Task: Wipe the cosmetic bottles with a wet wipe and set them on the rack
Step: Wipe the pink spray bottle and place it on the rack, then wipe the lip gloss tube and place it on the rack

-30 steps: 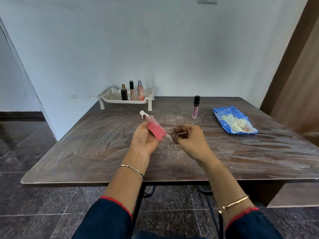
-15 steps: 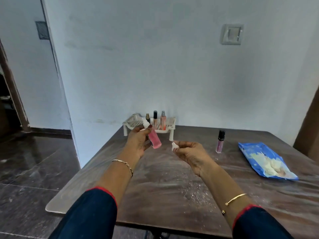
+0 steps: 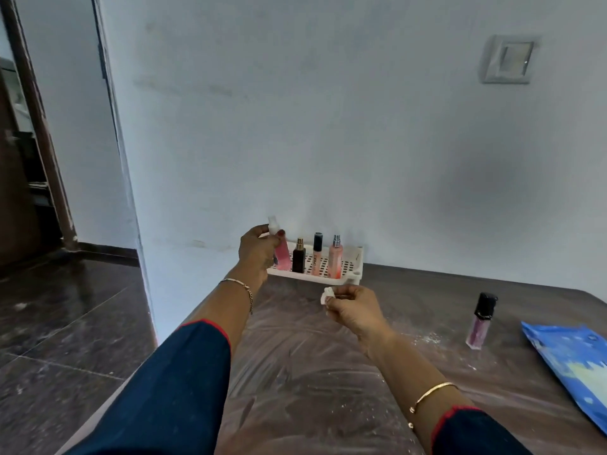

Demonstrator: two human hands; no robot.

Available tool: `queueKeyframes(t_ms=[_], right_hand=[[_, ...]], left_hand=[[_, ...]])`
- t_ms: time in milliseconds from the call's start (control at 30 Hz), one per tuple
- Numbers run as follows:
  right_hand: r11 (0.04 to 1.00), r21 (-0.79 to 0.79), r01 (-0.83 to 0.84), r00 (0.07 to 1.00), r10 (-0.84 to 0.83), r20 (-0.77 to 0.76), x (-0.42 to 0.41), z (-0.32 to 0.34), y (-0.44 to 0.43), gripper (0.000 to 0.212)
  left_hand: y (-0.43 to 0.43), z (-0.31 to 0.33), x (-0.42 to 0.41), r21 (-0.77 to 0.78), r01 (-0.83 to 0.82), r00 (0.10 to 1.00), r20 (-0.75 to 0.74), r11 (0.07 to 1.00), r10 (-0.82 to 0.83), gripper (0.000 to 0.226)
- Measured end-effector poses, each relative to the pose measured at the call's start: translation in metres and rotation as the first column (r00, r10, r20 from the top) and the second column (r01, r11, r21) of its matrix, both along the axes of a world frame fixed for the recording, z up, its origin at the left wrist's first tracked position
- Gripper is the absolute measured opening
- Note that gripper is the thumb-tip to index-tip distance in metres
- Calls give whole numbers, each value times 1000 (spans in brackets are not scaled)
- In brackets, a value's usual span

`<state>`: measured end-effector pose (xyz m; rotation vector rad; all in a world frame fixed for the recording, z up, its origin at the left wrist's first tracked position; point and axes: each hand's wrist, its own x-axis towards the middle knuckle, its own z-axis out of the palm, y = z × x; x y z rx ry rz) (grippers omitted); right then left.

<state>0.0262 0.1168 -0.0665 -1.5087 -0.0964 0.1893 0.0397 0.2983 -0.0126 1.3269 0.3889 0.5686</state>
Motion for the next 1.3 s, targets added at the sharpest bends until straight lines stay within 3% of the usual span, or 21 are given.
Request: queueKeyframes(t_ms=[267, 667, 833, 967, 1133, 1300], right_hand=[[998, -29, -58, 998, 59, 33, 34, -24, 4, 13], [998, -27, -54, 998, 55, 27, 42, -27, 3, 14], [998, -30, -49, 998, 50, 39, 28, -19, -6, 15], [1000, -18, -2, 999, 3, 44, 10, -7, -21, 12], [997, -4, 83, 995, -82, 57, -13, 1, -45, 11], [985, 14, 174, 982, -174, 67, -35, -1, -93, 10]], left_hand=[[14, -23, 58, 295, -67, 988, -113, 953, 105, 36], [18, -33, 65, 507, -41, 967, -195, 861, 161, 43], [12, -21, 50, 606, -71, 958, -181, 792, 225, 56], [-18, -4, 31, 647, -155, 959, -84, 747, 272, 56], [-81, 11, 10, 693, -120, 980, -34, 711, 198, 53], [-150, 5, 0, 752, 68, 997, -72, 656, -21, 37]])
